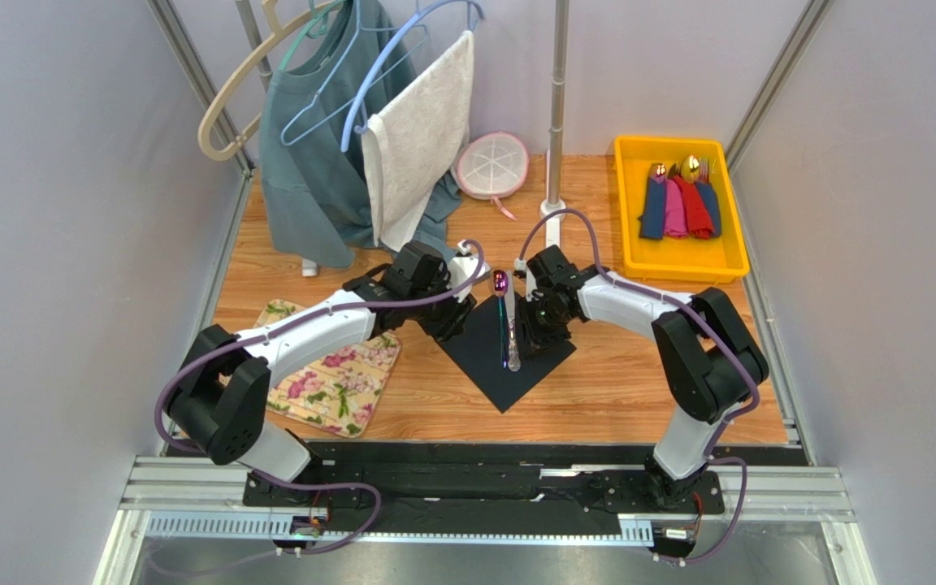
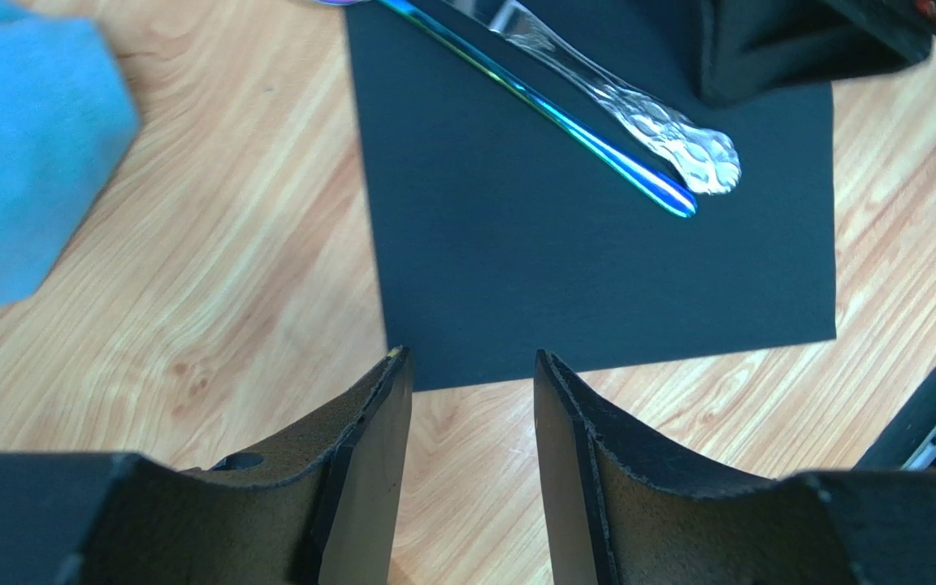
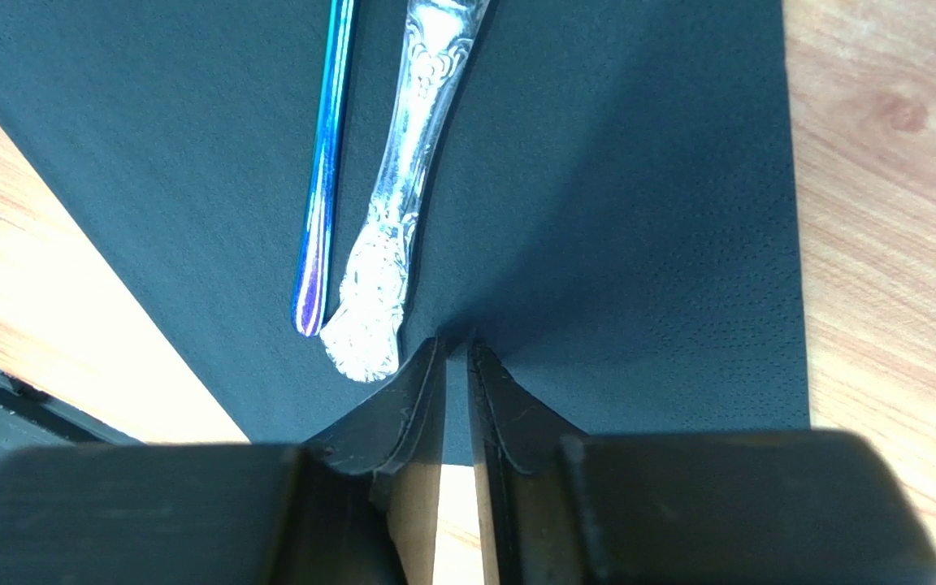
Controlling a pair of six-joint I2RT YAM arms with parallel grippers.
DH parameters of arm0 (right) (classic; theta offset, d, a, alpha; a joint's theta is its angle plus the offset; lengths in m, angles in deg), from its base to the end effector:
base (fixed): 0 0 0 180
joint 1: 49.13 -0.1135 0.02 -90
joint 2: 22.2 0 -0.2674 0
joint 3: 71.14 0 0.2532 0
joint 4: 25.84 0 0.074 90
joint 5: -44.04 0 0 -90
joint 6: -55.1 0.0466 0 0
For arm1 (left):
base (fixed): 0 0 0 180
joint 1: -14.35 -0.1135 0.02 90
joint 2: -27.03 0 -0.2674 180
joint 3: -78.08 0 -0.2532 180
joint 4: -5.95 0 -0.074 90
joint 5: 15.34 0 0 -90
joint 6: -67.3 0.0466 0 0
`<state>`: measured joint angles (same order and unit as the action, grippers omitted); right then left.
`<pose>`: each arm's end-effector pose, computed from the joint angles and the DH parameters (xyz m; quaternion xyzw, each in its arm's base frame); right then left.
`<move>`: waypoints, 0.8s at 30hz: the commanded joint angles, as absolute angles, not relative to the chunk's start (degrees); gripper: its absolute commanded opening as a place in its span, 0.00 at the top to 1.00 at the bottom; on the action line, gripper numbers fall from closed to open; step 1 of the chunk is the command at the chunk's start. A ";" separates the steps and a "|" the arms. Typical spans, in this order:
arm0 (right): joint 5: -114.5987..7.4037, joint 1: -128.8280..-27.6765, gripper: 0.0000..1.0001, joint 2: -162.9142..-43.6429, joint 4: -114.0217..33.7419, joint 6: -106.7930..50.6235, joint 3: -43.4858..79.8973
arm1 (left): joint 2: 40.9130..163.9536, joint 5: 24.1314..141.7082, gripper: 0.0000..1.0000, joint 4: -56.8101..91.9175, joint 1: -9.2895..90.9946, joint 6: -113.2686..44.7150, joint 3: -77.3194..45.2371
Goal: Place the utensils on the paper napkin and roll it up
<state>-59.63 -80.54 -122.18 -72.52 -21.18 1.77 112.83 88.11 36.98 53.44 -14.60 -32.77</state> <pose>0.2718 0.1789 0.1471 -0.1678 0.9687 0.1626 0.0844 0.2441 -0.2123 0.2194 0.4095 0.8318 -0.2010 0.3163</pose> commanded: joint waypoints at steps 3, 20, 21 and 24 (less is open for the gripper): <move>-54.84 -82.26 0.78 -124.32 -71.62 -20.40 2.95 | 109.38 89.51 0.50 38.29 50.66 -20.67 -29.68; -52.20 -84.55 0.65 -126.44 -74.00 -19.69 5.59 | 108.59 89.07 0.48 38.91 48.72 -22.43 -30.46; -52.28 -84.63 0.65 -126.44 -73.91 -19.61 5.68 | 108.59 89.16 0.48 38.99 48.72 -22.35 -30.38; -52.55 -84.55 0.65 -126.44 -74.26 -19.70 5.76 | 108.59 89.51 0.48 38.99 48.72 -22.43 -30.55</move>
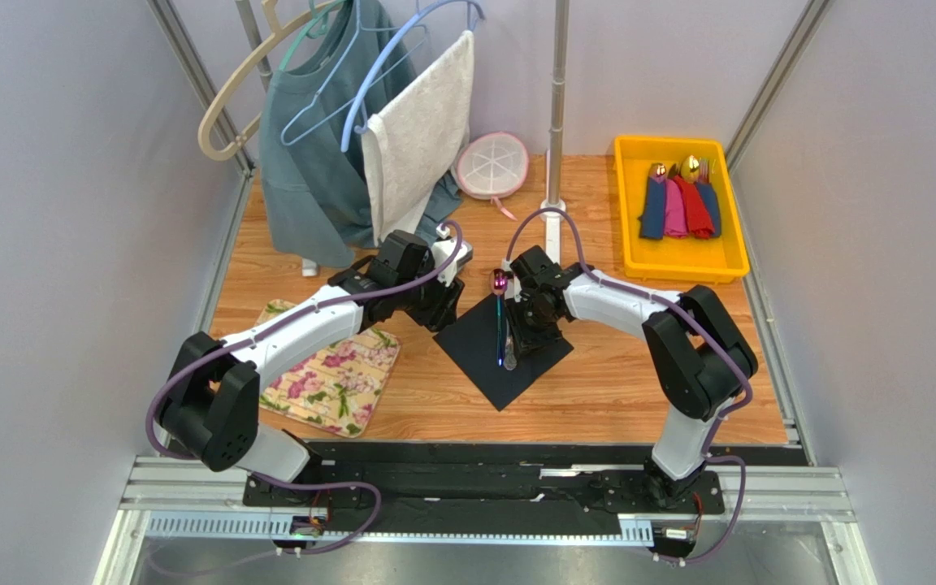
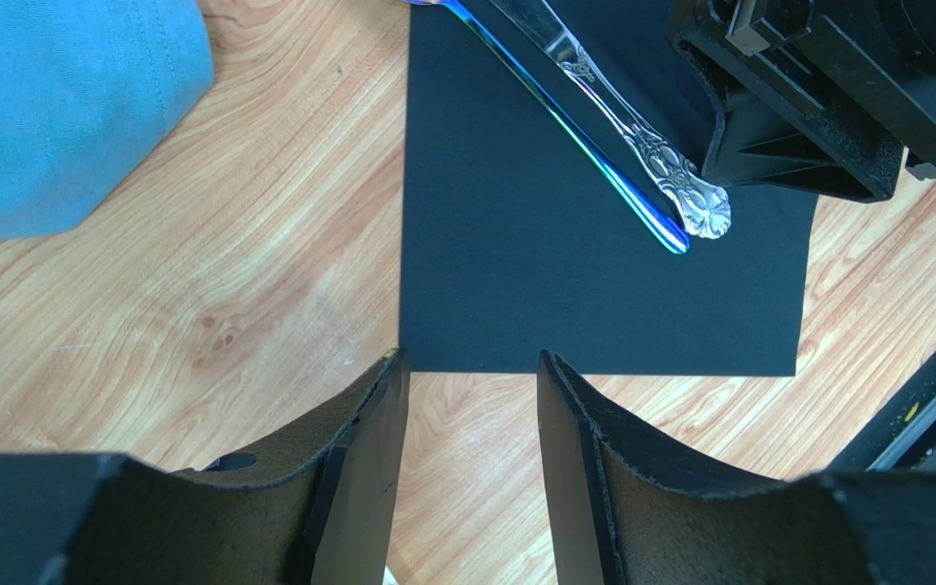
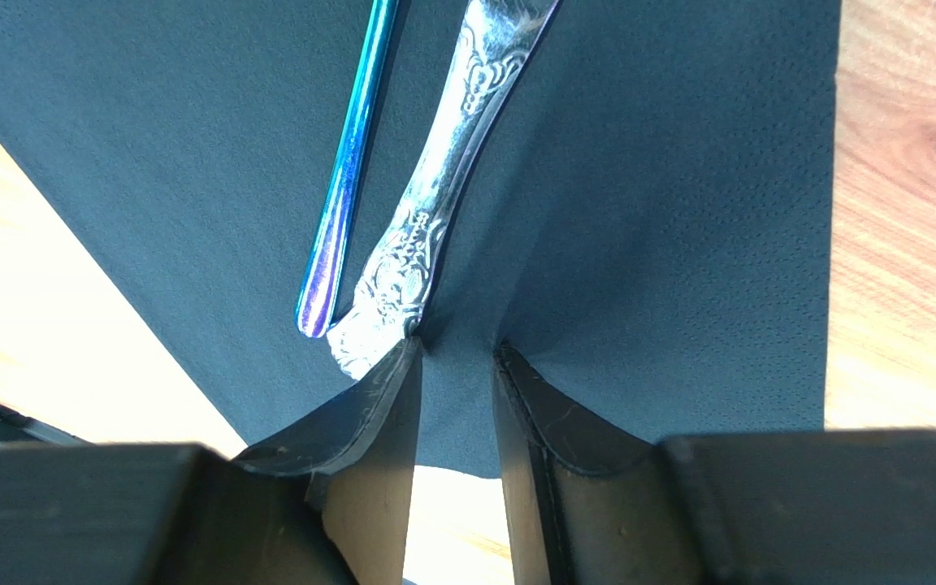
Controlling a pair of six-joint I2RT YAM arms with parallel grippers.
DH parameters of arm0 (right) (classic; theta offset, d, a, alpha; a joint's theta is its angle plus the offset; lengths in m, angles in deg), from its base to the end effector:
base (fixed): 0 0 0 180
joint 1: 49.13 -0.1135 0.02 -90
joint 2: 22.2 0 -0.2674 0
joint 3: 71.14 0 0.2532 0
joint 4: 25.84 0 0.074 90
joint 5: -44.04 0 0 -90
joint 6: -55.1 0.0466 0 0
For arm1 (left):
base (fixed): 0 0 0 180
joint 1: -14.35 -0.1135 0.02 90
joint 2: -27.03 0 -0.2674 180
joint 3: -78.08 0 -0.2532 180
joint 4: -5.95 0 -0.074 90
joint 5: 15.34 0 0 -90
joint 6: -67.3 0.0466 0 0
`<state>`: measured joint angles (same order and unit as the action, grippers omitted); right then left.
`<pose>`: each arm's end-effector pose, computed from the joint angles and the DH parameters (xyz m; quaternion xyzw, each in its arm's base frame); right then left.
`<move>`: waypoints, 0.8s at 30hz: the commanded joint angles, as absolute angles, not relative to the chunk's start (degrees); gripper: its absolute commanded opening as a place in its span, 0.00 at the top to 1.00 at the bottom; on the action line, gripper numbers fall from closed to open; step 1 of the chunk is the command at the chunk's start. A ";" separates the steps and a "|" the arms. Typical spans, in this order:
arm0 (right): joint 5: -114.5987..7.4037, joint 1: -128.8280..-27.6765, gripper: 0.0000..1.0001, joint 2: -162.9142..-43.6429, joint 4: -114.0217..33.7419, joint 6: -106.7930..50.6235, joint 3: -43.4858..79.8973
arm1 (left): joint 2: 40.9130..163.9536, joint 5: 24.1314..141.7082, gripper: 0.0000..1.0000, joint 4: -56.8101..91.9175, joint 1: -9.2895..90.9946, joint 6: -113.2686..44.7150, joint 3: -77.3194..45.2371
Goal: Place the utensils on the paper napkin and roll it up
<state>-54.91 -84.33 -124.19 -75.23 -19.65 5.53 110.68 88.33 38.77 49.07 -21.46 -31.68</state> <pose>0.2704 0.1997 0.1510 -0.1814 0.9714 0.1265 0.0870 0.2561 -0.1909 0.2344 0.3266 0.8627 -0.2124 0.3226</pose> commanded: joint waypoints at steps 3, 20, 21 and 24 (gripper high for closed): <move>-52.72 -84.55 0.65 -126.26 -74.61 -20.04 6.11 | 108.50 91.00 0.48 38.82 48.72 -22.08 -30.73; -69.15 -76.47 0.51 -111.67 -78.39 -26.99 10.08 | 100.76 98.39 0.55 32.32 66.98 11.92 -41.45; -70.73 -74.11 0.51 -111.67 -78.48 -26.99 9.64 | 101.46 97.87 0.55 32.14 67.96 12.80 -41.45; -76.97 -69.45 0.51 -112.46 -78.22 -26.90 7.88 | 104.54 96.55 0.55 32.13 71.82 18.06 -41.02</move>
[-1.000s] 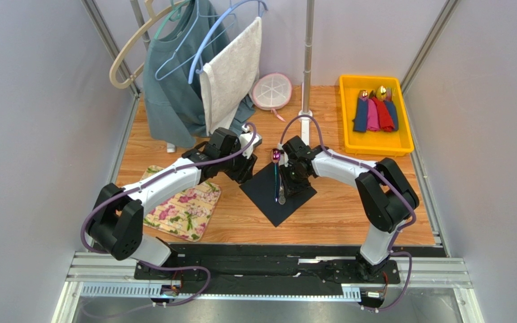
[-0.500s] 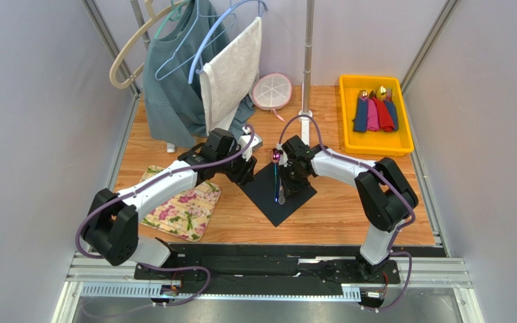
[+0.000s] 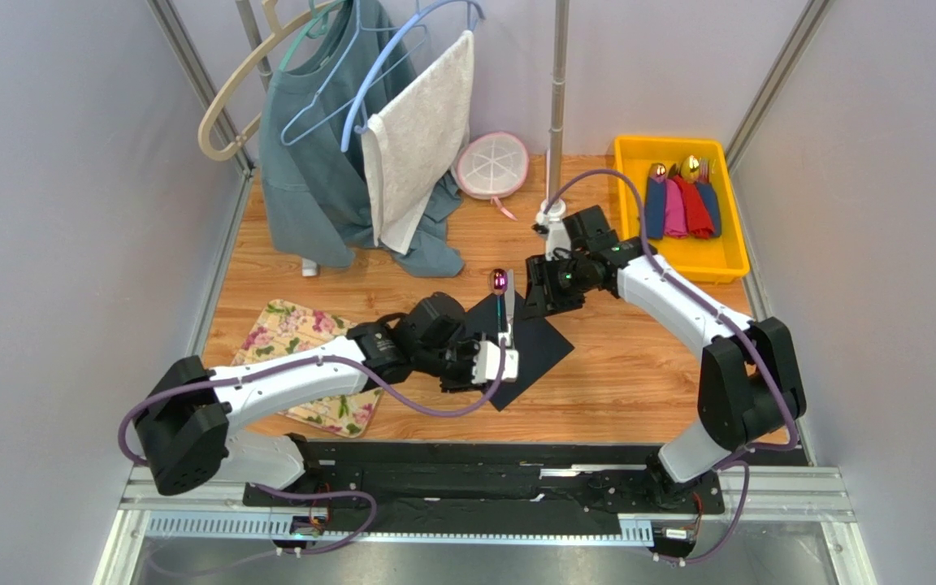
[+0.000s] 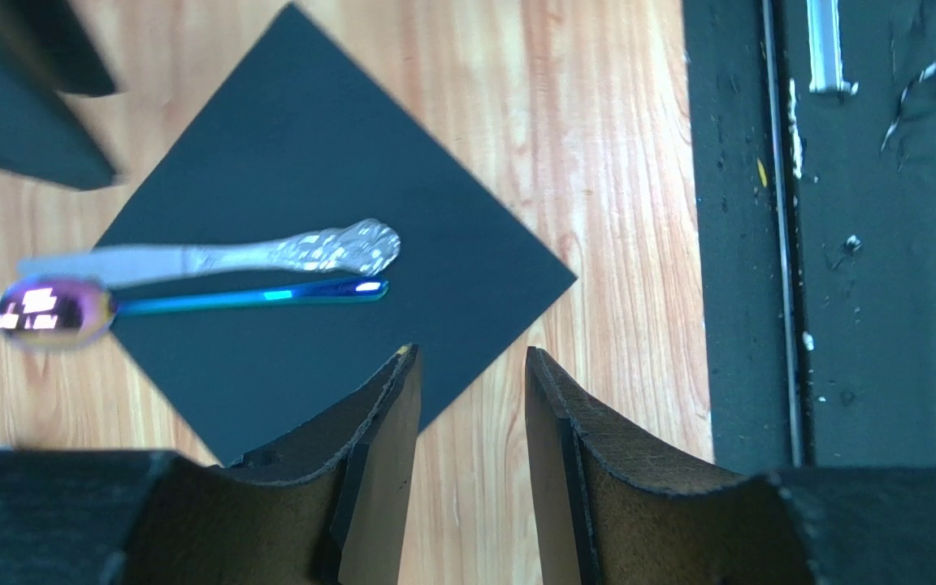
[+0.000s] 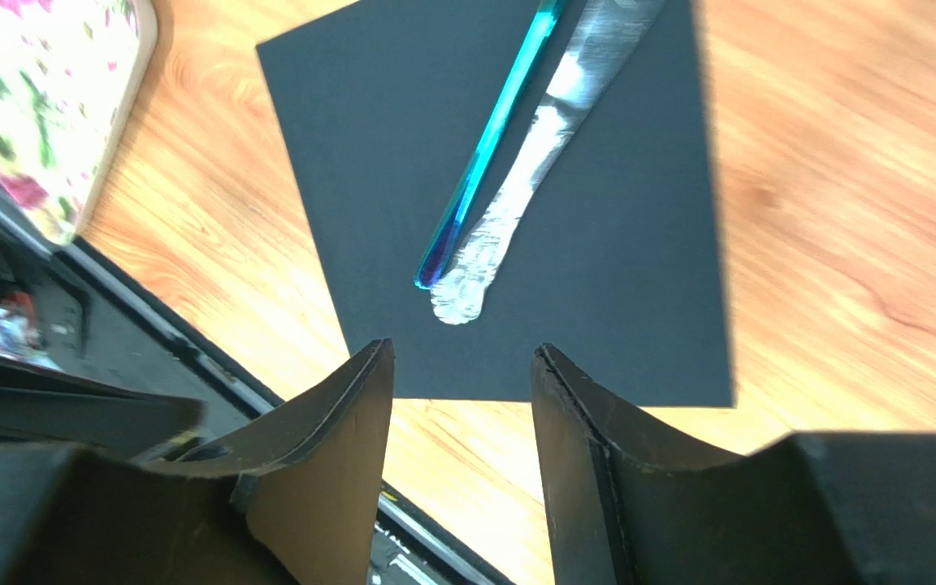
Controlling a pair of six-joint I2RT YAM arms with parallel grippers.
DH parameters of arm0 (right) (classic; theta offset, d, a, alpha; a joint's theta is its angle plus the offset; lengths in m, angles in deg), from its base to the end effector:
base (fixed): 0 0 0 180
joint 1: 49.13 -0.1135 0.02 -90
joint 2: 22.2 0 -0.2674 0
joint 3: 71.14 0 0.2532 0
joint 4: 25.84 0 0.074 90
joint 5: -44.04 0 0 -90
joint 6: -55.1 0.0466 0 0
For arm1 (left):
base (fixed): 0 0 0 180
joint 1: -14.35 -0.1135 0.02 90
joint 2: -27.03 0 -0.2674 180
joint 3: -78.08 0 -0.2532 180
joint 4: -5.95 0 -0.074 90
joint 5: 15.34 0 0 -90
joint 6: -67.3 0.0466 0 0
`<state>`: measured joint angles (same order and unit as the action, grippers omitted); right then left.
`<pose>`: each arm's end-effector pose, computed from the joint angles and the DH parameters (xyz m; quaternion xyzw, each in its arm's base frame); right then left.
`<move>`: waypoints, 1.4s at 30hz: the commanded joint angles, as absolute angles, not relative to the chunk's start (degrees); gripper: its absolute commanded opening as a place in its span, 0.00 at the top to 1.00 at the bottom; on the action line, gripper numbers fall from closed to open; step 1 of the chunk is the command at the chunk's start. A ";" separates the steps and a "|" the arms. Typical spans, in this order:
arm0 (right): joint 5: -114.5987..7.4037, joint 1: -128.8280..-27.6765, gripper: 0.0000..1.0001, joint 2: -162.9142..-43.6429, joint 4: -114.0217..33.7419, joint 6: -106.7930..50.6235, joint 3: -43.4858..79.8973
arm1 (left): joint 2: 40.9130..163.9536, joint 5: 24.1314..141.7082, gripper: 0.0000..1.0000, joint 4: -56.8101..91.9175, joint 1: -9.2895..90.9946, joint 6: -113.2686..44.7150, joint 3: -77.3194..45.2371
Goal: Place the utensils on the paper napkin and roll it up
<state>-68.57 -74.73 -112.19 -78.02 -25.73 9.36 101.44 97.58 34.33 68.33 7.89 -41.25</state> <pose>0.2856 0.1567 0.2362 -0.1833 0.9342 0.2531 0.1722 0.1505 -0.2378 0.2325 0.6623 0.6084 -0.2584 0.3526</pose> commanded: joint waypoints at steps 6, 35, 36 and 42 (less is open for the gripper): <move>-87.17 -63.72 0.50 -113.08 -78.30 -26.55 5.77 | 110.34 97.07 0.54 34.42 77.45 25.37 -39.43; -89.20 -61.52 0.52 -112.73 -78.74 -25.58 4.97 | 126.70 94.78 0.89 32.84 75.96 23.18 -34.07; -89.29 -61.52 0.52 -112.81 -78.66 -25.58 4.97 | 126.26 95.13 0.92 32.84 75.96 22.83 -34.07; -89.81 -61.52 0.53 -113.25 -78.39 -25.23 4.80 | 122.31 99.09 1.00 35.12 75.96 20.28 -32.23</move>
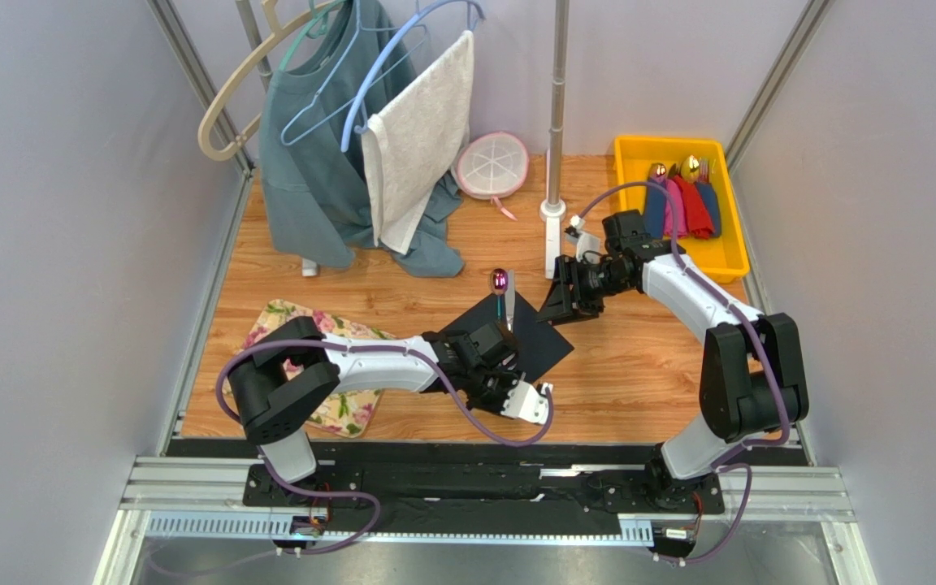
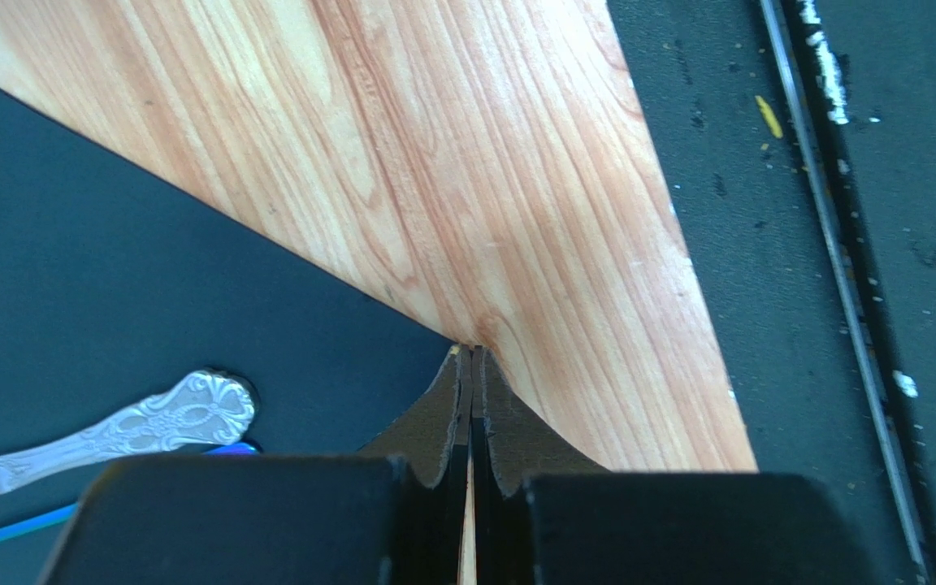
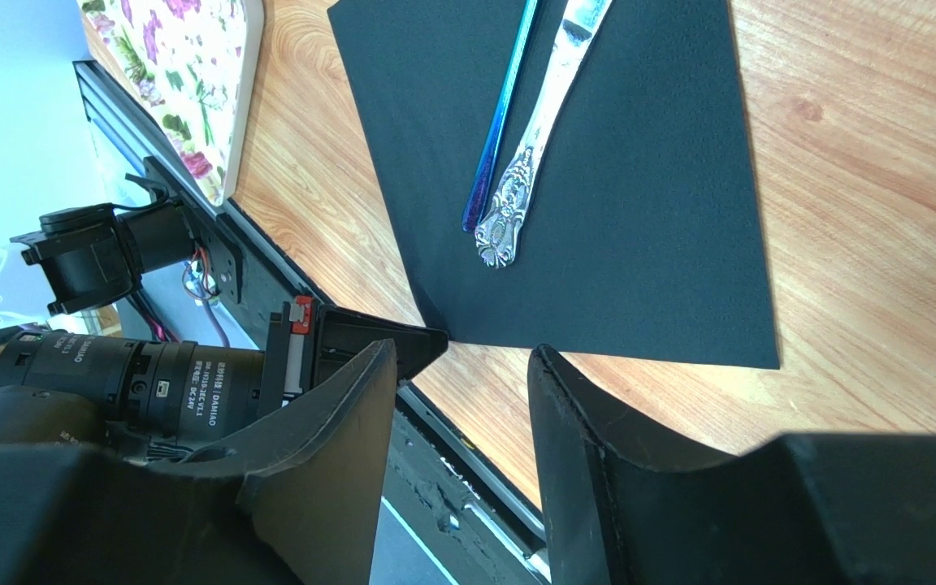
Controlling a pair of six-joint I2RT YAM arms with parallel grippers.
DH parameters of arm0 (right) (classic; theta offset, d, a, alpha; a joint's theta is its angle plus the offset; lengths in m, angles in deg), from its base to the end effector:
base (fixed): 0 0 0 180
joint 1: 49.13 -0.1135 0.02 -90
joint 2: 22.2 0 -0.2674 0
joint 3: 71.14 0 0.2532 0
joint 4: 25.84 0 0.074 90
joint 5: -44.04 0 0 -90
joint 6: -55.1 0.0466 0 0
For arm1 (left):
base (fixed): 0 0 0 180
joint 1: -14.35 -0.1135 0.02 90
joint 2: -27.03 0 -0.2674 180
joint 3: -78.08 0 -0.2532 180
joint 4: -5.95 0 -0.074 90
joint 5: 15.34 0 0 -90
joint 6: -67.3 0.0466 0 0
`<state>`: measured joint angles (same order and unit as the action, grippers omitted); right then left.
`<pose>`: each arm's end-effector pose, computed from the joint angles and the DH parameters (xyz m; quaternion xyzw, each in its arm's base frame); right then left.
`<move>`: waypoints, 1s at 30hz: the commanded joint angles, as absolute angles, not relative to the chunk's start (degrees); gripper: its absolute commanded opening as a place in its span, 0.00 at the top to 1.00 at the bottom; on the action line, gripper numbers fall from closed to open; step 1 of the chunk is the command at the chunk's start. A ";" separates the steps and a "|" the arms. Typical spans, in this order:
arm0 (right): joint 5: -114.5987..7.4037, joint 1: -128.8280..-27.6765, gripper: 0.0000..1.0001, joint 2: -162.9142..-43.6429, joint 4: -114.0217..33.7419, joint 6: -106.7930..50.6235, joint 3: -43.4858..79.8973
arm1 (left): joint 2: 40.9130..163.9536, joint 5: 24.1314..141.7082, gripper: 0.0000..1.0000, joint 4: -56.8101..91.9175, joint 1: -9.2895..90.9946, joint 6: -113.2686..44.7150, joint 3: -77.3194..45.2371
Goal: Place the utensils on the paper napkin and roll it up
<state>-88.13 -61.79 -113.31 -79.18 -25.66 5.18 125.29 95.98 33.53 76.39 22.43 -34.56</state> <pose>0.2960 0.0986 0.2155 -0.0956 0.9137 0.3804 0.1067 0.1431 -0.3057 0.1480 0.7909 0.5210 -0.2153 0.2378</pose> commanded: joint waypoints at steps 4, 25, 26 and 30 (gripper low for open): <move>-89.99 -61.52 0.53 -113.25 -77.87 -25.06 4.19 | 120.29 100.41 1.00 36.97 75.96 19.32 -31.17; -90.78 -61.52 0.59 -115.27 -75.84 -22.25 2.07 | 125.02 100.50 1.00 36.36 67.09 15.63 -23.26; -90.87 -61.43 0.60 -115.62 -75.76 -22.07 1.99 | 125.46 100.50 1.00 36.10 66.39 15.45 -22.82; -91.57 -61.52 0.66 -116.24 -74.44 -20.05 0.85 | 127.83 99.80 1.00 34.78 65.51 14.75 -22.20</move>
